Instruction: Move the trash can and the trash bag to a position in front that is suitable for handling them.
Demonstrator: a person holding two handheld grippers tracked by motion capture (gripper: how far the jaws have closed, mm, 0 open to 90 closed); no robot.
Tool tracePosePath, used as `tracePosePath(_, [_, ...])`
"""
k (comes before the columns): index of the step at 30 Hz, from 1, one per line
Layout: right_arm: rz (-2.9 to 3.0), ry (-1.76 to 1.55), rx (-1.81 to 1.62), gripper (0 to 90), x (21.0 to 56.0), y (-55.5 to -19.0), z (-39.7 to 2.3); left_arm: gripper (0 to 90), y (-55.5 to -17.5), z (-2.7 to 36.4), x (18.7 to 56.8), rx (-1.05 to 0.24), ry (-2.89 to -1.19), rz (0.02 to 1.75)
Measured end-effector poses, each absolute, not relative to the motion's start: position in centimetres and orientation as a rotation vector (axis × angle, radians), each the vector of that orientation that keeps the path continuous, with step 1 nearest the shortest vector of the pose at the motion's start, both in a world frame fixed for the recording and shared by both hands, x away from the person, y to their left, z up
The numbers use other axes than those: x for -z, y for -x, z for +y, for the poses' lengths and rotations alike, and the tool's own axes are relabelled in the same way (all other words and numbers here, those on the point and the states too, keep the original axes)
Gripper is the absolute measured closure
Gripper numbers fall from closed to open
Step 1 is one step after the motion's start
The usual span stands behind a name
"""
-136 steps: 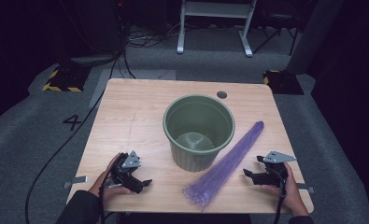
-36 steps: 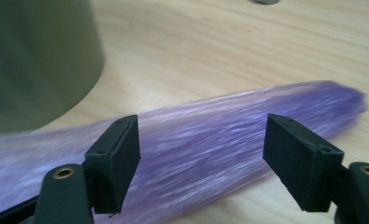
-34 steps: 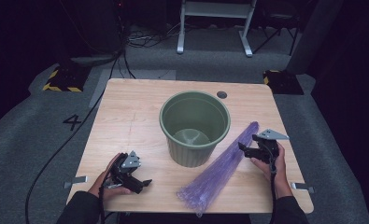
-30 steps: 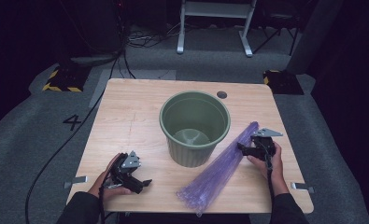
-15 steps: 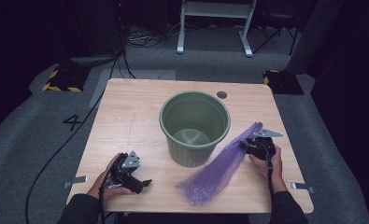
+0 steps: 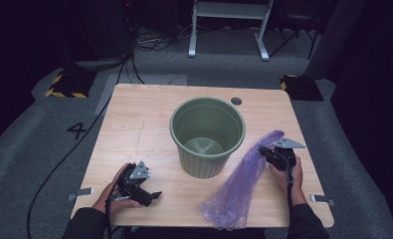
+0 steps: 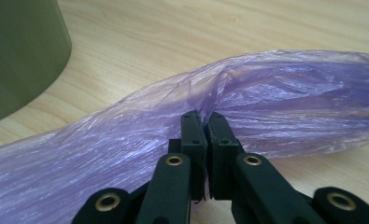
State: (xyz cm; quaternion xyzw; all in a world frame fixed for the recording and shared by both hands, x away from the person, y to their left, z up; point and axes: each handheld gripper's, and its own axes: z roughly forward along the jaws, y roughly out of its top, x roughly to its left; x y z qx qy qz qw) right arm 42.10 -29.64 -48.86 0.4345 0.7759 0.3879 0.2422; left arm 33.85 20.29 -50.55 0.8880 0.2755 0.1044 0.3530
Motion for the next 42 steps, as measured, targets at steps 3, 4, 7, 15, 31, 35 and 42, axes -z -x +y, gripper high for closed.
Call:
tracePosePath(3, [2.079, -1.168, -1.067, 87.7, 48.1, -41.8, -29.6, 0.0, -33.9, 20.3, 50.5, -0.269, -2.298, 0.712])
tracePosePath(4, [2.068, -1.167, -1.071, 87.7, 47.9, -41.8, -29.6, 0.0, -33.9, 20.3, 50.5, -0.270, -2.298, 0.711])
tracePosePath(7, [2.053, -1.162, -1.069, 87.8, 47.6, -41.9, -29.6, 0.0, -33.8, 20.2, 50.5, -0.274, -2.294, 0.718])
tracePosePath(15, [2.048, -1.178, -1.033, 86.9, 47.8, -42.3, -29.7, 16.0, -33.5, 19.7, 50.2, -0.283, -2.271, 0.743])
tracePosePath(31, [2.137, -1.185, -1.000, 31.3, 47.3, -40.8, -30.0, 14.6, -33.2, 19.1, 50.3, -0.264, -2.282, 0.689])
tracePosePath(35, [2.225, -1.115, -1.055, 32.2, 46.8, -38.9, -30.0, 13.0, -33.2, 19.2, 50.4, -0.267, -2.270, 0.679])
tracePosePath(42, [2.379, -0.955, -1.088, 32.8, 47.6, -35.9, -28.4, 13.0, -33.1, 19.2, 50.4, -0.269, -2.270, 0.682])
